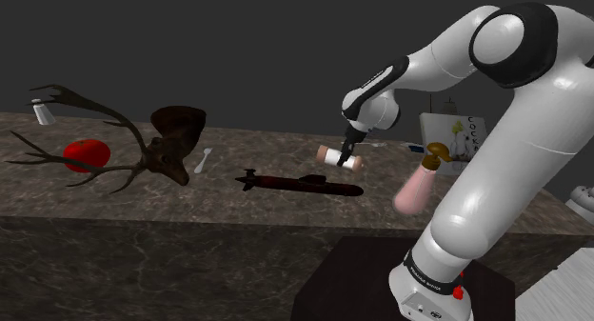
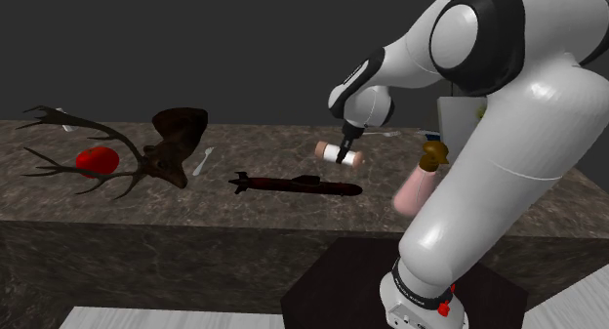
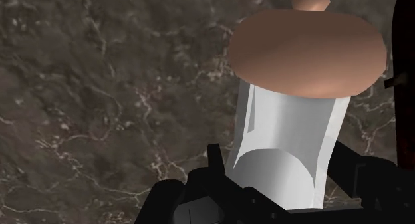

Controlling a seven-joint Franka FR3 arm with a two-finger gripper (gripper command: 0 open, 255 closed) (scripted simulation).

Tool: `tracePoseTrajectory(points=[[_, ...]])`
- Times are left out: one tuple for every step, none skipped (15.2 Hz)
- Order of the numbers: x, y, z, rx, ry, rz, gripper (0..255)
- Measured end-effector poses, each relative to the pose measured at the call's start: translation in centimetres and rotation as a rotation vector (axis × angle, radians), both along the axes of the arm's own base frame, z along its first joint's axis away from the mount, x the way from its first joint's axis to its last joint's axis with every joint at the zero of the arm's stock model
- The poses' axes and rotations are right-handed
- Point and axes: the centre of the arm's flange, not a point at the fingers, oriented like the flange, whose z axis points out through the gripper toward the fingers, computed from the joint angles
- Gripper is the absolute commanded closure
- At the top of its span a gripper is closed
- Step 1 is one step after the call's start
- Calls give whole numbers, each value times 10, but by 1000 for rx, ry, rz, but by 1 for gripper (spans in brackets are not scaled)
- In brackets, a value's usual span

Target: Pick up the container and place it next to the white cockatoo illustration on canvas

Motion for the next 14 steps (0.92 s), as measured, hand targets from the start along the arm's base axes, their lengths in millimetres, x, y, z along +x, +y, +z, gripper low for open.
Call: tracePoseTrajectory(points=[[-1,0,4,0,0,0,255],[-1,0,10,0,0,0,255],[0,1,15,0,0,0,255],[0,1,21,0,0,0,255],[1,1,26,0,0,0,255],[1,1,31,0,0,0,255],[0,1,37,0,0,0,255],[0,1,43,0,0,0,255],[0,0,48,0,0,0,255],[0,1,52,0,0,0,255],[1,1,58,0,0,0,255],[1,1,64,0,0,0,255],[1,1,70,0,0,0,255],[1,0,74,0,0,0,255]])
